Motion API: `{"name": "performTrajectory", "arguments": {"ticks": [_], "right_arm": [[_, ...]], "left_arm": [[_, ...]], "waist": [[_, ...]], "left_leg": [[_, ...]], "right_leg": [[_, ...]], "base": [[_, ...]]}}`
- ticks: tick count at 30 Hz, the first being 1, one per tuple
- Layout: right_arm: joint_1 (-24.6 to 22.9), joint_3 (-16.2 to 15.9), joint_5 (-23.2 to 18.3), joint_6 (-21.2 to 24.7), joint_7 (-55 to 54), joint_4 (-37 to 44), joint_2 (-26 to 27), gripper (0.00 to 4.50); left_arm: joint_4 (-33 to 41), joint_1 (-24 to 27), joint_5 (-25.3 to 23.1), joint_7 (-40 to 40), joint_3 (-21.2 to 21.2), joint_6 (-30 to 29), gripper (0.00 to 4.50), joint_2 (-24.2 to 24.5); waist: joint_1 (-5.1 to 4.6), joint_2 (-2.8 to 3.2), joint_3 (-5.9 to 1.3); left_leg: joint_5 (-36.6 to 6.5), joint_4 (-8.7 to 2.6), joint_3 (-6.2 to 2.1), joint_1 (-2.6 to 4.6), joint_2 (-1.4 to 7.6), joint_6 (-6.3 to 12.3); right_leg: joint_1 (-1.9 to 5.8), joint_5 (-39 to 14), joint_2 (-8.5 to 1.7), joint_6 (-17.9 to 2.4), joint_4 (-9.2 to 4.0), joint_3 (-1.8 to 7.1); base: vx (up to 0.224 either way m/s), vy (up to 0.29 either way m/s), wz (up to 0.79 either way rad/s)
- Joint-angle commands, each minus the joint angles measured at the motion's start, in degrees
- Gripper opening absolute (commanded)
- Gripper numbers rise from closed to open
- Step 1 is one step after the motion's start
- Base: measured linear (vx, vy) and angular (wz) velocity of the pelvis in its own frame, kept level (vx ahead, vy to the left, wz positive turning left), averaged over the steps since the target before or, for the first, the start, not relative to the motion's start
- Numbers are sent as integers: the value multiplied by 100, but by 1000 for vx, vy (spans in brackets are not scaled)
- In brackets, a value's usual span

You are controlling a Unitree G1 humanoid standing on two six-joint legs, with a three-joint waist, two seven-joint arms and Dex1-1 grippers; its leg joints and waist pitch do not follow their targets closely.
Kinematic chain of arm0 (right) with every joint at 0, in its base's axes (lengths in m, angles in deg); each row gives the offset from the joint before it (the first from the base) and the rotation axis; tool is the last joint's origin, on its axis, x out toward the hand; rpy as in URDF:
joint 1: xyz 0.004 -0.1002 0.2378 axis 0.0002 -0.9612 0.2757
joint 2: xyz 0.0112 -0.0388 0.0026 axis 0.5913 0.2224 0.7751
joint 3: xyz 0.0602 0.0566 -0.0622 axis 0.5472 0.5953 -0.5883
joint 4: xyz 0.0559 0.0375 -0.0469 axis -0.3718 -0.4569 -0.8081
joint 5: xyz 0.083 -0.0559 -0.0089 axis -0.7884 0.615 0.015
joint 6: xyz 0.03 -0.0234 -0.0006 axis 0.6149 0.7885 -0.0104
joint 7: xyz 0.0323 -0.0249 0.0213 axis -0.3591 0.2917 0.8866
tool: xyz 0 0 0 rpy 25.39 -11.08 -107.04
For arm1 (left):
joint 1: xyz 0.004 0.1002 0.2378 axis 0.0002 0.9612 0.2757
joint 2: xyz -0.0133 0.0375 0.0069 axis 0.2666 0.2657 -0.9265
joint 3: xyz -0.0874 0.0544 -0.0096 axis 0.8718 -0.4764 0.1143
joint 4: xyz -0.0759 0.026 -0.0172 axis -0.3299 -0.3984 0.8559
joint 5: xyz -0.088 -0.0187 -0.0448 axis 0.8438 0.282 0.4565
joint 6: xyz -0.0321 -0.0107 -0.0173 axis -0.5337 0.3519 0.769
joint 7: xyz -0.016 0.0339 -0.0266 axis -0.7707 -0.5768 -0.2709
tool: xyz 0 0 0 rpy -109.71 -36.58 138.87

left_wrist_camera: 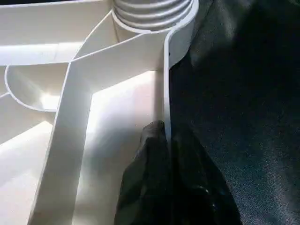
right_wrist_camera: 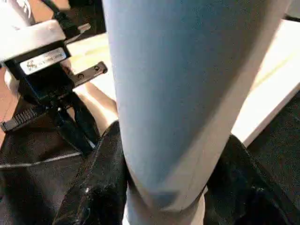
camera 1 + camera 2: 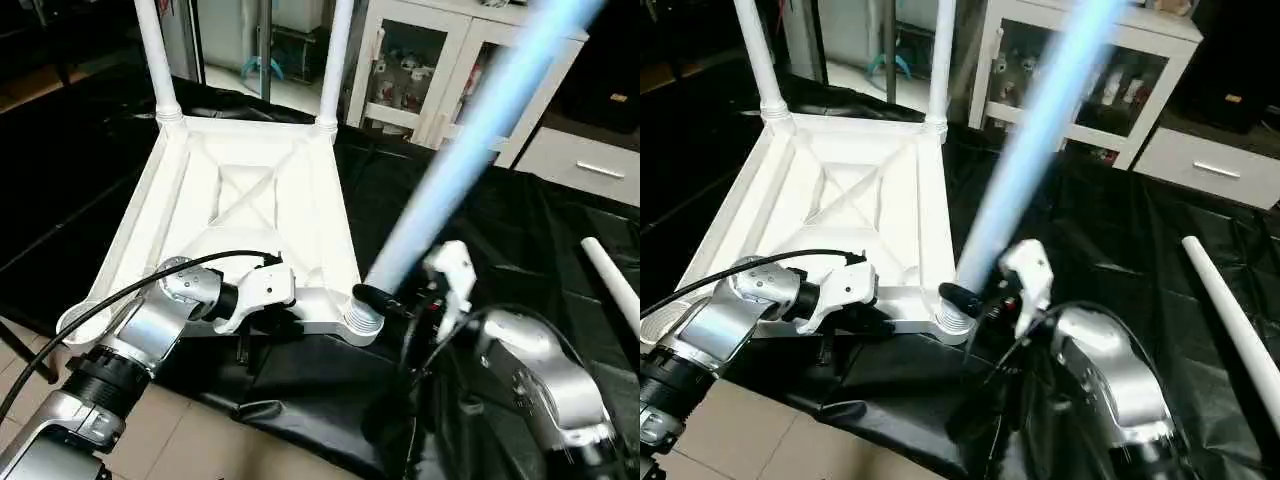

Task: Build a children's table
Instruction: Insert table leg to table base

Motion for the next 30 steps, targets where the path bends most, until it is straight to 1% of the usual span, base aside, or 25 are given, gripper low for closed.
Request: {"name": "performTrajectory", "arguments": {"ticks": [1, 3, 6, 8, 10, 12, 13, 14, 15, 16, 17, 18, 20, 21, 24, 26, 27, 29, 30], "right_arm": [[-82, -207, 258, 381, -46, -403, -111, 184], [-11, -230, 217, 472, -81, -467, -94, 184], [1, -220, 191, 569, -171, -575, -24, 184], [-35, -241, 306, 513, -255, -768, 21, 184], [-101, -247, 371, 458, -288, -847, 33, 184], [-176, -268, 423, 389, -313, -882, 24, 184], [-257, -297, 462, 320, -327, -884, 13, 184], [-310, -309, 478, 271, -337, -874, 14, 184], [-346, -304, 481, 235, -347, -865, 25, 184], [-382, -284, 478, 192, -363, -859, 51, 184], [-392, -273, 478, 176, -372, -860, 64, 184], [-404, -260, 483, 154, -388, -863, 82, 184], [-406, -223, 481, 119, -429, -881, 120, 184], [-396, -197, 478, 97, -471, -899, 150, 184], [-346, -168, 489, 55, -545, -961, 189, 184], [-311, -118, 483, 56, -648, -998, 236, 184], [-287, -91, 496, 54, -720, -1031, 261, 184], [-240, -52, 537, 57, -862, -1102, 303, 184], [-237, -49, 540, 56, -872, -1107, 306, 184]], "left_arm": [[62, 0, 17, -38, -113, 8, 0, -52], [72, 7, 17, -35, -110, 0, 0, -40], [80, 11, 20, -33, -104, -5, 0, -33], [83, 10, 23, -28, -96, -7, 0, -30], [91, 15, 26, -24, -91, -9, 0, -27], [101, 22, 29, -17, -91, -12, 0, -25], [109, 32, 31, -8, -90, -13, 0, -24], [110, 39, 32, 2, -89, -11, 0, -28], [115, 44, 33, 9, -88, -13, 0, -29], [119, 48, 35, 18, -87, -17, 0, -32], [118, 48, 35, 21, -88, -18, 0, -34], [117, 48, 35, 27, -87, -19, 0, -38], [105, 36, 38, 35, -88, -30, 0, -57], [96, 27, 40, 35, -87, -34, 0, -67], [68, 1, 53, 28, -85, -28, 0, -67], [51, -6, 97, 30, -54, -35, 0, -86], [51, -6, 129, 36, -30, -53, 0, -105], [65, -5, 179, 56, 10, -96, 0, -141], [67, -5, 181, 58, 12, -100, 0, -144]], "waist": [[-1, 76, -224], [-8, 62, -222], [-20, 72, -209], [-36, 69, -192], [-41, 73, -191], [-44, 72, -189], [-45, 87, -190], [-42, 82, -195], [-41, 105, -199], [-48, 96, -199], [-51, 100, -197], [-55, 105, -197], [-61, 93, -194], [-62, 104, -194], [-71, 103, -186], [-86, 106, -179], [-91, 95, -180], [-100, 102, -174], [-113, 92, -171]], "left_leg": [[-839, -523, -35, -65, 165, -53], [-849, -523, -32, -67, 166, -46], [-977, -537, -38, -70, 168, -62], [-1203, -561, -53, -68, 173, -89], [-1305, -570, -63, -57, 177, -105], [-1341, -572, -64, -58, 178, -116], [-1409, -579, -70, -51, 180, -125], [-1404, -576, -66, -48, 183, -127], [-1367, -583, -71, -48, 181, -131], [-1355, -586, -66, -46, 183, -133], [-1387, -593, -67, -46, 183, -142], [-1420, -596, -70, -48, 181, -146], [-1507, -599, -72, -49, 180, -140], [-1542, -603, -76, -47, 182, -140], [-1610, -614, -84, -45, 185, -142], [-1661, -621, -89, -51, 188, -149], [-1675, -623, -90, -51, 188, -155], [-1723, -626, -94, -56, 185, -161], [-1790, -631, -103, -59, 185, -164]], "right_leg": [[269, -1003, -334, -929, -409, 238], [265, -986, -331, -936, -411, 239], [259, -1171, -339, -919, -433, 240], [245, -1563, -350, -832, -476, 243], [235, -1728, -356, -783, -493, 247], [226, -1723, -350, -776, -499, 250], [223, -1721, -350, -775, -501, 249], [222, -1691, -353, -776, -503, 250], [225, -1576, -345, -799, -489, 248], [223, -1472, -337, -820, -487, 244], [228, -1442, -335, -836, -490, 242], [232, -1463, -333, -838, -489, 240], [233, -1587, -338, -816, -505, 244], [229, -1643, -341, -806, -512, 246], [217, -1774, -343, -772, -528, 248], [207, -1837, -344, -760, -535, 247], [210, -1863, -345, -754, -537, 245], [204, -1947, -347, -733, -547, 248], [200, -2112, -351, -681, -560, 247]], "base": [[0, 0, 0], [0, 0, 0], [0, 0, 0], [0, 0, 0], [0, 0, 0], [0, 0, 0], [0, 0, 0], [0, 0, 0], [0, 0, 0], [0, 0, 0], [0, 0, 0], [0, 0, 0], [0, 0, 0], [0, 0, 0], [0, 0, 0], [0, 0, 0], [0, 0, 0], [0, 0, 0], [0, 0, 0]]}}
